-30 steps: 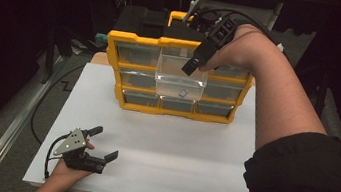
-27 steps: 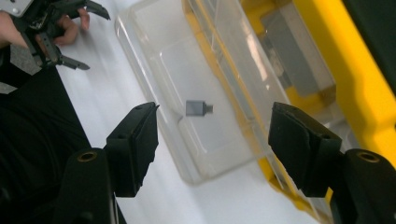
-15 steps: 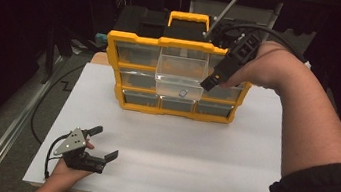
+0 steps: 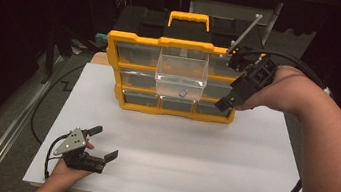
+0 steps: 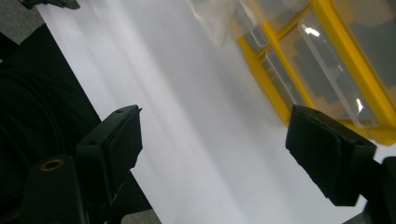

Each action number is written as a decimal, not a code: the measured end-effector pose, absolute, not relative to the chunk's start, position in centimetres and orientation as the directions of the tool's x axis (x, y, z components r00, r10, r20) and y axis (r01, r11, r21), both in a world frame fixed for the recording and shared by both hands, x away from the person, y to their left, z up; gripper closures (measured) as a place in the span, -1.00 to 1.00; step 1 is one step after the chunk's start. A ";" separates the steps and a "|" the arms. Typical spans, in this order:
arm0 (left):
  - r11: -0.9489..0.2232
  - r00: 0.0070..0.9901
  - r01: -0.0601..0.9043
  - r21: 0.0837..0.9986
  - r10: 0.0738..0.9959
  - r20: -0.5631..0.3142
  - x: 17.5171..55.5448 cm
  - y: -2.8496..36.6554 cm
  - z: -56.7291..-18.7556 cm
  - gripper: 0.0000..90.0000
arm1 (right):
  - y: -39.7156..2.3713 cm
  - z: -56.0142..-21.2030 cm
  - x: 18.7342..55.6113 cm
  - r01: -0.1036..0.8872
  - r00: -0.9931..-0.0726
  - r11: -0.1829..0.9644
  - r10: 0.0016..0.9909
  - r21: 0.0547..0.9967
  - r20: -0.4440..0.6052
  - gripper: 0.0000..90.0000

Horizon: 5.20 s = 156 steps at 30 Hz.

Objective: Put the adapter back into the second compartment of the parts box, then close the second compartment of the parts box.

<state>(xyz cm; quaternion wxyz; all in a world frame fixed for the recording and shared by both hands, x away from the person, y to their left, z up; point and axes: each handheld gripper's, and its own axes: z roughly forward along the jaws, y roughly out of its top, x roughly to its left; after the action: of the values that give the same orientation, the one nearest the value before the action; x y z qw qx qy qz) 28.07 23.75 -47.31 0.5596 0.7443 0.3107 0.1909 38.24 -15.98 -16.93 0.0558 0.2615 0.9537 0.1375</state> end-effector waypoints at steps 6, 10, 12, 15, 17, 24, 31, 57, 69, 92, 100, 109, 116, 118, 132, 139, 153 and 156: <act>-0.181 0.734 0.248 0.952 0.677 -0.062 28.1 23.8 -47.3 -0.99 | -17.1 -18.7 37.5 0.499 -0.850 0.820 0.526 0.282 -0.024 -0.69; -0.180 0.733 0.249 0.952 0.678 -0.064 28.1 23.8 -47.3 -0.99 | -17.7 -19.7 37.1 0.513 -0.843 0.816 0.537 0.268 -0.021 -0.75; -0.181 0.733 0.248 0.952 0.677 -0.062 28.1 23.7 -47.3 -0.99 | -17.9 -20.1 36.9 0.517 -0.840 0.814 0.541 0.265 -0.023 -0.80; -0.184 0.734 0.248 0.951 0.676 -0.061 28.1 23.8 -47.3 -0.99 | -18.4 -20.6 36.6 0.523 -0.835 0.808 0.550 0.271 -0.026 -0.92; -0.182 0.734 0.248 0.952 0.677 -0.061 28.1 23.8 -47.3 -0.99 | -18.8 -20.9 36.4 0.537 -0.824 0.800 0.566 0.269 -0.037 -1.00; -0.185 0.735 0.249 0.951 0.675 -0.061 28.1 23.7 -47.3 -0.99 | -19.8 -21.9 36.1 0.562 -0.803 0.783 0.594 0.267 -0.049 -1.00; -0.185 0.736 0.249 0.951 0.674 -0.061 28.1 23.7 -47.3 -0.99 | -20.1 -23.2 36.1 0.569 -0.797 0.776 0.602 0.272 -0.054 -1.00; -0.182 0.737 0.248 0.952 0.673 -0.063 28.1 23.7 -47.3 -0.99 | -19.7 -30.4 36.6 0.569 -0.803 0.783 0.595 0.253 -0.035 -1.00; -0.183 0.737 0.248 0.951 0.673 -0.063 28.1 23.7 -47.3 -0.99 | -19.4 -34.8 36.9 0.584 -0.795 0.776 0.606 0.238 -0.026 -1.00; -0.168 0.731 0.263 0.950 0.677 -0.082 28.2 23.8 -47.3 -0.99 | -19.5 -44.0 36.8 0.638 -0.722 0.672 0.692 0.376 -0.010 -1.00; -0.161 0.721 0.279 0.947 0.686 -0.096 28.4 23.9 -47.3 -0.99 | -20.7 -45.9 35.3 0.614 -0.686 0.563 0.727 0.553 0.021 -1.00; -0.148 0.709 0.297 0.943 0.696 -0.115 28.6 24.3 -47.2 -0.99 | -21.9 -46.6 33.4 0.522 -0.638 0.374 0.767 0.767 0.060 -1.00; -0.126 0.694 0.307 0.943 0.708 -0.131 28.7 24.6 -47.1 -0.99 | -22.5 -46.5 31.5 0.418 -0.614 0.229 0.785 0.879 0.088 -1.00; -0.129 0.691 0.312 0.941 0.711 -0.131 28.8 24.7 -47.1 -0.99 | -22.8 -46.2 30.8 0.379 -0.615 0.229 0.786 0.897 0.060 -1.00; -0.158 0.674 0.330 0.931 0.729 -0.115 29.0 24.5 -47.2 -0.99 | -23.6 -46.2 30.2 0.362 -0.595 0.167 0.798 0.917 0.090 -1.00; -0.153 0.672 0.324 0.933 0.732 -0.113 28.9 24.4 -47.2 -0.99 | -23.4 -46.3 30.2 0.358 -0.587 0.176 0.807 0.917 0.074 -1.00; -0.152 0.682 0.302 0.941 0.724 -0.102 28.8 24.3 -47.1 -0.99 | -23.7 -46.3 30.0 0.351 -0.573 0.191 0.818 0.917 0.049 -0.86; -0.152 0.681 0.299 0.942 0.725 -0.099 28.7 24.4 -47.0 -0.99 | -23.9 -46.3 29.9 0.347 -0.572 0.183 0.819 0.920 0.053 -0.74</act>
<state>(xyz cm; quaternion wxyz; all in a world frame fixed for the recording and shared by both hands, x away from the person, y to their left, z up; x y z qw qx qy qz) 28.71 24.43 -47.05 0.5498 0.7336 0.3491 0.1939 29.87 -23.85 -46.30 0.2359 0.3981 0.7320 0.5000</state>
